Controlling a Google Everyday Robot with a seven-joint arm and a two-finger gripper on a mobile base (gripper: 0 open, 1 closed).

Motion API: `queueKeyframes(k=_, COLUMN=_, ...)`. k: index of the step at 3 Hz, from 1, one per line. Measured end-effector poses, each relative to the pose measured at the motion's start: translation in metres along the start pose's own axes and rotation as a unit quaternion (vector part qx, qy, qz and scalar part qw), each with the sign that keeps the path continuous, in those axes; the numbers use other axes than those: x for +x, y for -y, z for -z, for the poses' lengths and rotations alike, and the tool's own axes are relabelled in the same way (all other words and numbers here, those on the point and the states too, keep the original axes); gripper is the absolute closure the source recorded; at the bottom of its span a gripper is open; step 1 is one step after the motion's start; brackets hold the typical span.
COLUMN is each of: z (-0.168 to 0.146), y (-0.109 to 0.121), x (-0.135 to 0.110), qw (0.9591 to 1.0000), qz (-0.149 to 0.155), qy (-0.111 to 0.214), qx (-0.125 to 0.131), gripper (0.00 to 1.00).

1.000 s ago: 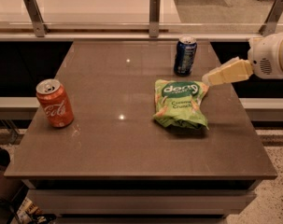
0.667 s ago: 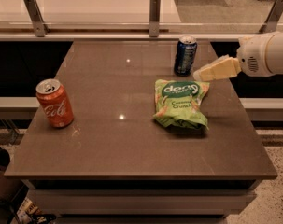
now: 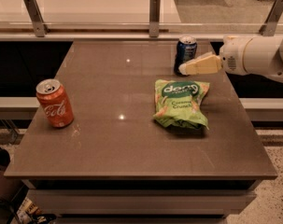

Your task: Move pepsi can near coke can

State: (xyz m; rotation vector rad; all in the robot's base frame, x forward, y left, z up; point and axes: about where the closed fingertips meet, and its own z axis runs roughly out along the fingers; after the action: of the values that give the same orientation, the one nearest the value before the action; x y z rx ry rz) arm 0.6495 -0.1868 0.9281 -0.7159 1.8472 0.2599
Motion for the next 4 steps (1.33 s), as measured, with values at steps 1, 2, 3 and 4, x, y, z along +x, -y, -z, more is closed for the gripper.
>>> queueKeyframes(k=1, z=-0.022, y=0.002, x=0.001, qw=0.9996, qz=-0.008, qy=0.026, qx=-0.002, gripper=0.00)
queueKeyframes(k=2, z=-0.046, y=0.001, x=0.005, qw=0.9985, qz=-0.022, qy=0.048, qx=-0.011, gripper=0.00)
queueKeyframes(k=3, z=-0.066, y=0.001, x=0.009, qw=0.9971, qz=-0.036, qy=0.063, qx=-0.019, gripper=0.00)
queueKeyframes(k=4, z=-0.078, y=0.004, x=0.007, qw=0.9958, qz=-0.044, qy=0.077, qx=-0.022, gripper=0.00)
